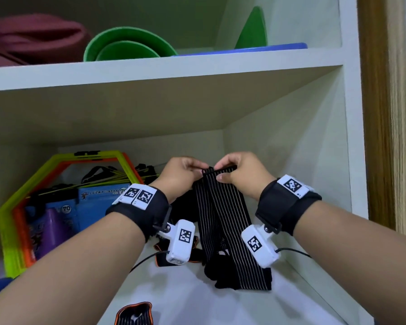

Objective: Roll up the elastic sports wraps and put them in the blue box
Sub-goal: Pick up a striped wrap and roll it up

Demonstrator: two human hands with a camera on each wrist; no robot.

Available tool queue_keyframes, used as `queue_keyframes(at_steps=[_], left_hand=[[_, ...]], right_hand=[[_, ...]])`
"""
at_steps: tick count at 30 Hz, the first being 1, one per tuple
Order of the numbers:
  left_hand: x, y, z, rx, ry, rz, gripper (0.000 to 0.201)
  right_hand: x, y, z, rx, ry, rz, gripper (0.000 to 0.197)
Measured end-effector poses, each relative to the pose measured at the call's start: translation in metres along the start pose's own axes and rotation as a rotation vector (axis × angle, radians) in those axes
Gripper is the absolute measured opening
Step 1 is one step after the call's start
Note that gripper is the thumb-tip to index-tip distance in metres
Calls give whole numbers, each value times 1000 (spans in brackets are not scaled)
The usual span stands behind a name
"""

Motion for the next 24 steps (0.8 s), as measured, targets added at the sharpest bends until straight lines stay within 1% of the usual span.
queue_keyframes(at_steps=[4, 7, 10, 12, 13, 15, 17, 18, 21, 24], left_hand=[[6, 9, -11, -13, 12, -138, 38], [12, 14, -21, -15, 1, -253, 37], [16, 17, -28, -1, 24, -414, 38], [16, 17, -33, 14, 50, -505, 34], [16, 16, -34, 18, 61, -511, 29], [12, 13, -35, 36, 60, -439, 23], [8, 9, -37, 74, 50, -367, 28], [7, 6, -38, 95, 55, -356, 30], [8, -2, -43, 144, 84, -318, 32], [7, -7, -47, 146, 103, -250, 37]], right_hand=[[-1, 4, -1, 91, -4, 35, 34], [-2, 8, -3, 175, -16, 35, 38], [-6, 14, -5, 229, -41, -6, 36], [-9, 17, -7, 268, -66, -50, 33], [-11, 18, -8, 284, -83, -64, 34], [-16, 20, -9, 317, -120, -78, 40], [-17, 23, -9, 351, -145, -77, 48], [-17, 25, -9, 363, -153, -71, 49], [-15, 29, -13, 364, -156, -19, 38], [-7, 33, -15, 307, -118, 43, 27]])
Point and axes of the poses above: each hand's wrist, its own z-axis towards the middle knuckle, its own y-axis out of the palm, x = y × z, the point moved 3 cm from there along z, towards the middle knuckle, and after that the axes turned 15 degrees about -x, right-handed, at the moved point
